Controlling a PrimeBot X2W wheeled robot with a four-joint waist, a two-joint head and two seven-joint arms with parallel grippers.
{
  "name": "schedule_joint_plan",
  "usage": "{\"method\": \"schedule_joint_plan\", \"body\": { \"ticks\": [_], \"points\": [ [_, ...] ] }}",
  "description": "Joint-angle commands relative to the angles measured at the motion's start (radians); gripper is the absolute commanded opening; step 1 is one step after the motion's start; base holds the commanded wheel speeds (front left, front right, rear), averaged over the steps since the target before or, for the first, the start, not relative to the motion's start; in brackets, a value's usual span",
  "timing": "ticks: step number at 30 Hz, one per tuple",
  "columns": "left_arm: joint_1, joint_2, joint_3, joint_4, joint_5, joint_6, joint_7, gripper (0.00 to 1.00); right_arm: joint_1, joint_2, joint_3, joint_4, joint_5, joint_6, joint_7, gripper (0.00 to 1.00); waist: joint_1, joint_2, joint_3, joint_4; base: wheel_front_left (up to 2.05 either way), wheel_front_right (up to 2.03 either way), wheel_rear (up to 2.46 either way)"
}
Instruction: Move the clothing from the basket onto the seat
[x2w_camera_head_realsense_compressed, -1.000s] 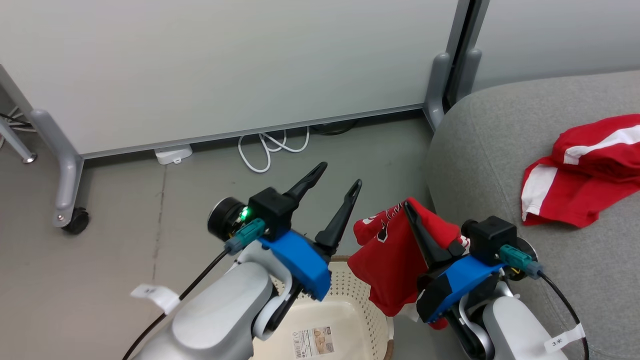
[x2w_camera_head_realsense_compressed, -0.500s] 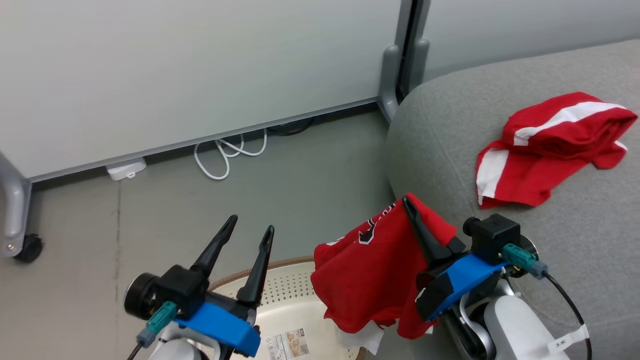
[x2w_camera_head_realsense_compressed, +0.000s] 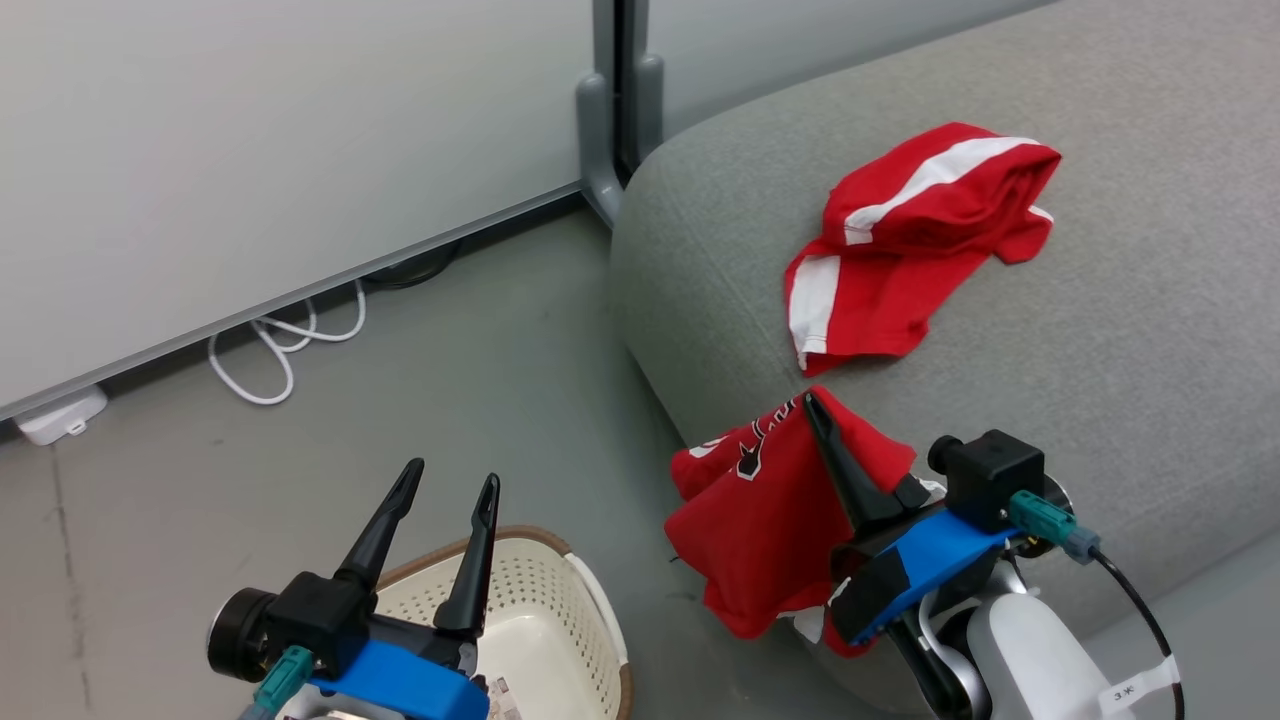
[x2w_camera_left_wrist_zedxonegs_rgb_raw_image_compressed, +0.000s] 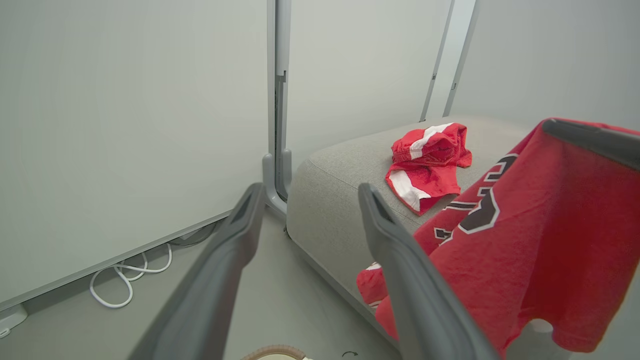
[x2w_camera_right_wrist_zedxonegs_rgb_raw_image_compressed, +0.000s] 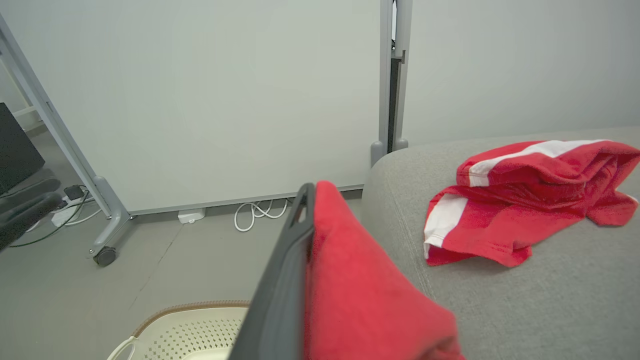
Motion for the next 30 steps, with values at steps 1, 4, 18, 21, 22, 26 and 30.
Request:
{"method": "schedule_joint_plan", "body": {
  "ticks": [1,4,18,21,22,26,30],
  "points": [
    [0.002,0.0,0.006,0.001,0.004,-0.001,-0.004,1.0,0.012,0.0,-0.002,-0.003,0.007,0.001,-0.009,0.0,0.0,0.0,0.008,-0.032,0.0,0.0,0.0],
    [0.007,-0.012,0.02,0.008,0.02,-0.015,-0.005,1.0,0.015,0.0,-0.007,-0.005,0.013,0.001,-0.012,0.0,0.0,0.0,0.015,-0.063,0.0,0.0,0.0],
    [0.006,-0.043,0.063,0.025,0.067,-0.052,-0.005,1.0,0.035,0.0,-0.027,-0.01,0.024,0.001,-0.03,0.0,0.0,0.0,0.043,-0.111,0.0,0.0,0.0],
    [-0.001,-0.045,0.065,0.026,0.076,-0.058,-0.005,1.0,0.033,0.0,-0.033,-0.011,0.026,0.001,-0.034,0.0,0.0,0.0,0.052,-0.107,0.0,0.0,0.0],
    [-0.005,-0.046,0.064,0.026,0.08,-0.059,-0.005,1.0,0.029,0.0,-0.037,-0.011,0.027,0.001,-0.034,0.0,0.0,0.0,0.055,-0.104,0.0,0.0,0.0],
    [-0.016,-0.049,0.064,0.025,0.088,-0.065,-0.005,1.0,-0.013,0.0,-0.058,-0.01,0.011,0.001,-0.032,0.0,0.0,0.0,0.074,-0.093,0.0,0.0,0.0],
    [-0.029,-0.043,0.06,0.02,0.096,-0.07,-0.005,1.0,-0.088,0.0,-0.097,-0.027,-0.011,0.001,-0.027,0.0,0.0,0.0,0.1,-0.078,0.0,0.0,0.0]
  ]
}}
